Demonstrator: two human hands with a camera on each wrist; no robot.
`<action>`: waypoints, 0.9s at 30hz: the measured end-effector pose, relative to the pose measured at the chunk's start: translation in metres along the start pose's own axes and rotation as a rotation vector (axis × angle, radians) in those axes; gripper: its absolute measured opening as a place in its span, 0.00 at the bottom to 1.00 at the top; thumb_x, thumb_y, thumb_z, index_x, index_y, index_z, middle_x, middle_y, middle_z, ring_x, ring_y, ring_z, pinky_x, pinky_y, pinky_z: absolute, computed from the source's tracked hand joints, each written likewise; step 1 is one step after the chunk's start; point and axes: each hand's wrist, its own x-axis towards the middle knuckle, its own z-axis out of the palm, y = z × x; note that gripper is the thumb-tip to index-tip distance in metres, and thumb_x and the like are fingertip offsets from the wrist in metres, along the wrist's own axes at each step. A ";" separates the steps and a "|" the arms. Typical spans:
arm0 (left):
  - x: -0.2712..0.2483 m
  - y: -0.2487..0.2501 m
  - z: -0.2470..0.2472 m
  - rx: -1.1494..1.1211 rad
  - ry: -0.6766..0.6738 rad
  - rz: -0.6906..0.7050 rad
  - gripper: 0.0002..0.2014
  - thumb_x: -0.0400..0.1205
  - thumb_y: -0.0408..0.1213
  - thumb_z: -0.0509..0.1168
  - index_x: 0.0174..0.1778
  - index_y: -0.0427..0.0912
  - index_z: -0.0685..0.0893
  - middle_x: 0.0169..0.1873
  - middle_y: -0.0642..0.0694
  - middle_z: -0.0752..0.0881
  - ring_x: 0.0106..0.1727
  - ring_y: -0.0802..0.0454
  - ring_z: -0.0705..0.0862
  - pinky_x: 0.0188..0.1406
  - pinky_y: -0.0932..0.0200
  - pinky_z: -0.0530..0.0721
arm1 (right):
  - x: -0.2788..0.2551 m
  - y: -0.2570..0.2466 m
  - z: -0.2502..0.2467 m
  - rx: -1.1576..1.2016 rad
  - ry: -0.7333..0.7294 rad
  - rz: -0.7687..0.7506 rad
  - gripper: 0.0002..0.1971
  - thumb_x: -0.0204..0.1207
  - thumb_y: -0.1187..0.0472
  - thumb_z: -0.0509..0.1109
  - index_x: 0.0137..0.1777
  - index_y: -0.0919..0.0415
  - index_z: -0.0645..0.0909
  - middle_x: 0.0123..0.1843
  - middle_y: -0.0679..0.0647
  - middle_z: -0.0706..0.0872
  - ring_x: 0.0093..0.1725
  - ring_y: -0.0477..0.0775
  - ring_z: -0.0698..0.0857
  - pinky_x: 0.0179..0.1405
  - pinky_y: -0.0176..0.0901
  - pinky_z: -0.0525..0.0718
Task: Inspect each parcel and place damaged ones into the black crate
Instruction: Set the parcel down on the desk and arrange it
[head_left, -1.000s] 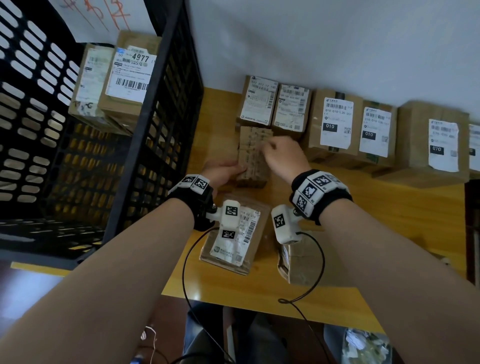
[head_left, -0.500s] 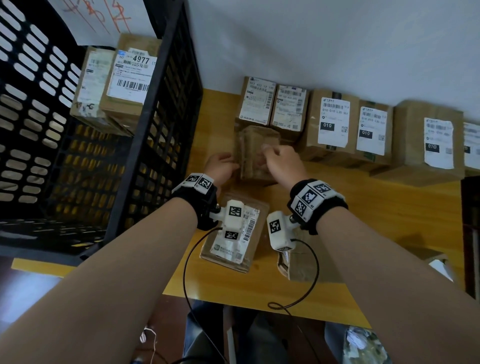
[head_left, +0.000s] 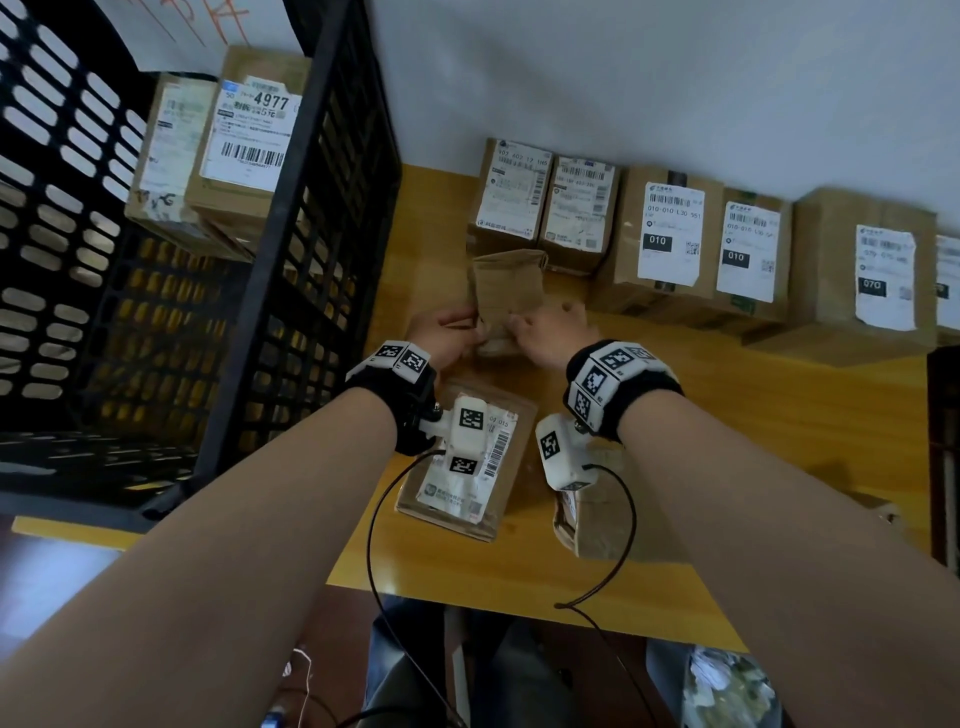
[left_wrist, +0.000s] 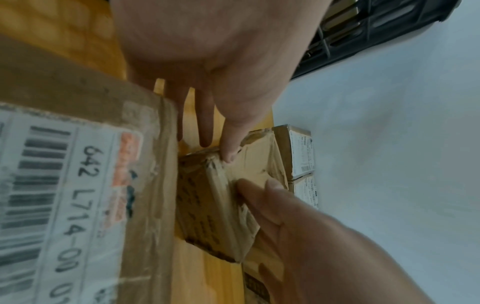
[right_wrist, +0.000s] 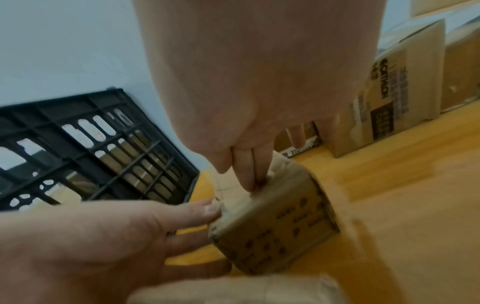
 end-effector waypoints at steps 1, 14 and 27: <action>0.002 -0.001 0.001 -0.006 -0.006 -0.004 0.24 0.81 0.29 0.77 0.74 0.42 0.85 0.58 0.45 0.92 0.48 0.57 0.89 0.41 0.67 0.87 | 0.002 -0.001 0.002 -0.019 -0.018 0.008 0.24 0.94 0.49 0.46 0.77 0.53 0.80 0.79 0.62 0.78 0.84 0.69 0.63 0.79 0.59 0.63; 0.009 -0.007 0.001 -0.029 -0.018 -0.015 0.24 0.81 0.30 0.77 0.74 0.41 0.85 0.62 0.43 0.91 0.58 0.50 0.90 0.63 0.55 0.88 | 0.016 -0.012 0.009 0.006 -0.066 0.005 0.23 0.90 0.62 0.48 0.78 0.54 0.76 0.77 0.57 0.80 0.76 0.62 0.77 0.79 0.61 0.58; 0.007 -0.009 -0.001 -0.053 0.009 -0.013 0.22 0.87 0.27 0.69 0.78 0.40 0.82 0.66 0.41 0.88 0.64 0.46 0.87 0.69 0.52 0.85 | 0.002 0.009 -0.002 0.743 0.328 0.112 0.17 0.89 0.58 0.61 0.63 0.68 0.88 0.60 0.67 0.90 0.59 0.68 0.88 0.46 0.50 0.86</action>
